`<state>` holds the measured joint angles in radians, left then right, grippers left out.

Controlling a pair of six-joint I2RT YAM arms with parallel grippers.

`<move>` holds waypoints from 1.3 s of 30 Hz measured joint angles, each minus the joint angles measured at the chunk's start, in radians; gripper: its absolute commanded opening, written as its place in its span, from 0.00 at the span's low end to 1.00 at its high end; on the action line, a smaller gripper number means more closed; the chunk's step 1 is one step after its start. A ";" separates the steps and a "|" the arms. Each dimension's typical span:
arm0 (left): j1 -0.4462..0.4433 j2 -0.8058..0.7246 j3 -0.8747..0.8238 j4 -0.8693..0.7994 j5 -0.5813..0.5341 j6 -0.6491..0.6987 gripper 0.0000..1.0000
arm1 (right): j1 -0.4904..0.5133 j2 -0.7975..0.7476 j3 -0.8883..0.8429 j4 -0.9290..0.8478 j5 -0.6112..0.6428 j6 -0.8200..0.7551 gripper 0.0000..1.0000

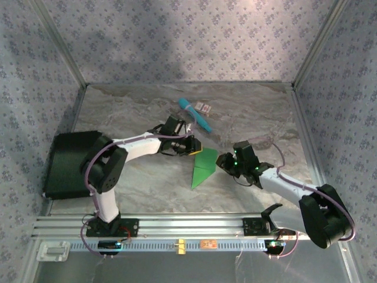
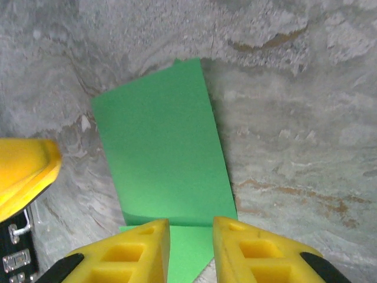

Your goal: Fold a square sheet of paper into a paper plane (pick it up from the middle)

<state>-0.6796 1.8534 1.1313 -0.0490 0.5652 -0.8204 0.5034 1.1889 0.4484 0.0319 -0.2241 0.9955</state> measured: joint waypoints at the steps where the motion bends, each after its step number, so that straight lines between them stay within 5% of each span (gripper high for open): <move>1: -0.003 0.020 0.007 0.001 0.001 -0.001 0.17 | -0.002 0.003 0.000 -0.003 -0.012 -0.008 0.27; 17: 0.025 0.119 -0.065 0.063 0.037 -0.006 0.13 | -0.035 0.112 0.003 0.001 -0.115 -0.069 0.35; 39: 0.037 0.118 -0.100 0.136 0.077 -0.016 0.13 | -0.056 0.293 0.048 0.181 -0.251 -0.043 0.34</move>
<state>-0.6430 1.9717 1.0313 0.0868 0.6426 -0.8360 0.4473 1.4815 0.4965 0.2131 -0.4755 0.9527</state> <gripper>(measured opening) 0.129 0.344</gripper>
